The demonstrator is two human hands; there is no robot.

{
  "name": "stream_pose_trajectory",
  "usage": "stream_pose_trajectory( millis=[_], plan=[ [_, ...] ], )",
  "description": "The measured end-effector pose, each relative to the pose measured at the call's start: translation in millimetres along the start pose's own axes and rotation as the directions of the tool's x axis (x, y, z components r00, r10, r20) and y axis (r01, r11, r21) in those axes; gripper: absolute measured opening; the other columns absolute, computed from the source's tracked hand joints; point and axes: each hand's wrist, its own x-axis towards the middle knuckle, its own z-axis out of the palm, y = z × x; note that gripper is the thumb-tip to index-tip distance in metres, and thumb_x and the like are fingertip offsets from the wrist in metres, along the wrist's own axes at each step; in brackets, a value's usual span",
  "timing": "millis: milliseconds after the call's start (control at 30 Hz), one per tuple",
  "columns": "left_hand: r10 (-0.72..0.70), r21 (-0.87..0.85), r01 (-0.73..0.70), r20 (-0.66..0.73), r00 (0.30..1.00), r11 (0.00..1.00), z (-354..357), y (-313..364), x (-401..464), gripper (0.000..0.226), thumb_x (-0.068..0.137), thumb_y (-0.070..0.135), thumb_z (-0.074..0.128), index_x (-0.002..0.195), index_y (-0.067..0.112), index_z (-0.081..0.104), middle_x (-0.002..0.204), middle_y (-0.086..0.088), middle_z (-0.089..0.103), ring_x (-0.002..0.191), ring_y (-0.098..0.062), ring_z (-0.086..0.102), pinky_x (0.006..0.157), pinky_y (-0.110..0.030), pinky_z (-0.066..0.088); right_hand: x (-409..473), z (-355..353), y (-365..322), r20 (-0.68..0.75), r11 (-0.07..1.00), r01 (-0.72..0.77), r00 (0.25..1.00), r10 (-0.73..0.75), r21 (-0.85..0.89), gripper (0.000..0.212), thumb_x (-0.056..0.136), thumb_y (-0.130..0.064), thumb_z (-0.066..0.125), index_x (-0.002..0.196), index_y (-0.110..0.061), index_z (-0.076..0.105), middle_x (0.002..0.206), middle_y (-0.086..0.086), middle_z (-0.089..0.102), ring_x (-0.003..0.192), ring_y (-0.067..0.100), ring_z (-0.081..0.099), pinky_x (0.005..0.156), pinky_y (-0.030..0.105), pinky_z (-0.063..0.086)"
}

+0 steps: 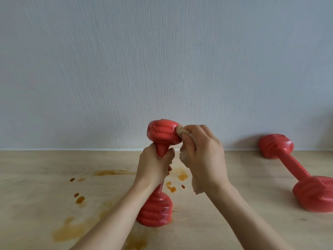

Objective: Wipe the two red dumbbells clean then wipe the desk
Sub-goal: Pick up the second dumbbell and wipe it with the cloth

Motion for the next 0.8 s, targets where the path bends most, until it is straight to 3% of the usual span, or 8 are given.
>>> stream_pose_trajectory(
  millis=[100,233,300,400,533,600,800],
  plan=[
    [-0.001,0.000,0.001,0.006,1.000,1.000,3,2,-2,0.018,0.083,0.012,0.056,0.066,0.007,0.056,0.046,-0.001,0.055,0.039,-0.011,0.054,0.044,-0.022,0.043,-2,2,-8,-0.078,0.989,0.116,0.989,-0.124,-0.092,0.022,0.092,-0.026,0.049,0.100,-0.021,0.069,0.094,-0.001,0.060,0.076,0.021,0.060,0.062,0.032,0.049],
    [-0.017,-0.035,0.018,0.029,0.999,0.999,2,3,-4,0.016,0.083,0.007,0.056,0.067,0.008,0.056,0.048,-0.001,0.055,0.036,-0.008,0.052,0.041,-0.019,0.040,1,0,2,0.023,0.979,-0.121,0.993,0.119,0.165,0.017,0.092,-0.013,0.058,0.100,-0.021,0.071,0.095,-0.009,0.059,0.086,0.001,0.058,0.071,0.006,0.041],
    [-0.013,-0.062,0.015,0.023,1.000,0.998,0,2,-4,0.018,0.083,0.005,0.057,0.065,0.010,0.056,0.046,0.002,0.053,0.038,-0.010,0.052,0.041,-0.021,0.041,4,0,11,0.077,0.957,-0.226,0.974,0.215,0.180,0.018,0.092,-0.012,0.058,0.101,-0.020,0.071,0.094,-0.013,0.060,0.085,-0.006,0.057,0.072,0.004,0.039],
    [-0.023,-0.085,0.024,0.019,1.000,0.996,-2,1,-3,0.019,0.083,0.005,0.057,0.064,0.009,0.056,0.046,0.002,0.052,0.039,-0.011,0.052,0.043,-0.023,0.041,4,0,13,0.076,0.966,-0.222,0.974,0.213,0.131,0.018,0.092,-0.013,0.057,0.101,-0.022,0.070,0.092,-0.014,0.060,0.079,-0.002,0.058,0.075,0.018,0.044],
    [-0.036,-0.070,0.036,0.012,0.999,0.997,-4,2,-2,0.014,0.083,0.007,0.055,0.069,0.005,0.058,0.049,-0.003,0.055,0.038,-0.010,0.051,0.042,-0.020,0.042,0,-6,-7,0.132,0.992,0.102,0.987,-0.091,-0.079,0.016,0.094,-0.022,0.049,0.104,-0.030,0.060,0.095,-0.008,0.058,0.068,0.014,0.059,0.061,0.036,0.050],
    [-0.020,-0.053,0.021,0.021,1.000,0.998,-3,2,-3,0.015,0.082,0.006,0.054,0.067,0.006,0.057,0.048,-0.003,0.055,0.037,-0.010,0.051,0.041,-0.019,0.041,0,-10,-13,0.174,0.967,0.185,0.972,-0.155,-0.175,0.016,0.092,-0.027,0.044,0.103,-0.034,0.054,0.094,-0.006,0.056,0.066,0.019,0.058,0.056,0.039,0.050],
    [-0.023,0.000,0.023,0.048,0.999,1.000,-1,1,-2,0.011,0.081,0.008,0.056,0.070,0.007,0.055,0.050,-0.004,0.055,0.039,-0.010,0.053,0.044,-0.023,0.044,10,-21,1,0.236,0.991,-0.041,0.969,0.070,-0.125,0.020,0.094,-0.019,0.043,0.104,-0.031,0.056,0.091,0.000,0.054,0.073,0.024,0.058,0.066,0.043,0.051]
  ],
)
